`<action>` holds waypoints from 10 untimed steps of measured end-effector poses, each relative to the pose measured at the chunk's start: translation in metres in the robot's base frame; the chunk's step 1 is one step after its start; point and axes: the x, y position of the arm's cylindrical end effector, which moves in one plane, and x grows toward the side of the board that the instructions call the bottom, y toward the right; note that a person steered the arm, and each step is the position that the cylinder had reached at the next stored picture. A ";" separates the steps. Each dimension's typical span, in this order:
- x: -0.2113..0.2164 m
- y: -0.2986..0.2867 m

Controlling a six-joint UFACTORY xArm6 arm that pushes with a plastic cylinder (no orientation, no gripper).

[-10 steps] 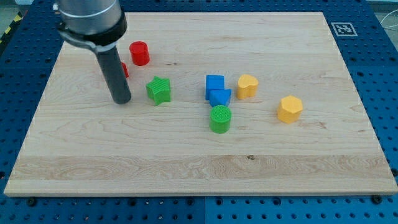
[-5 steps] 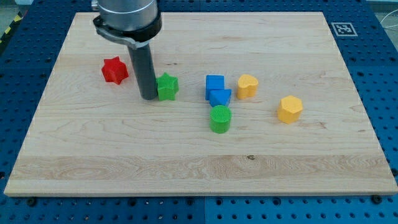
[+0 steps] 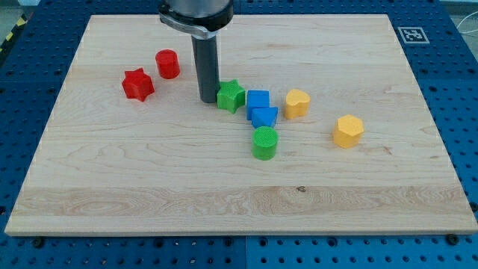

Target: Move the green star above the blue cube

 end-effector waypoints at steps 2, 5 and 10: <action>-0.012 0.018; 0.000 0.022; 0.031 0.016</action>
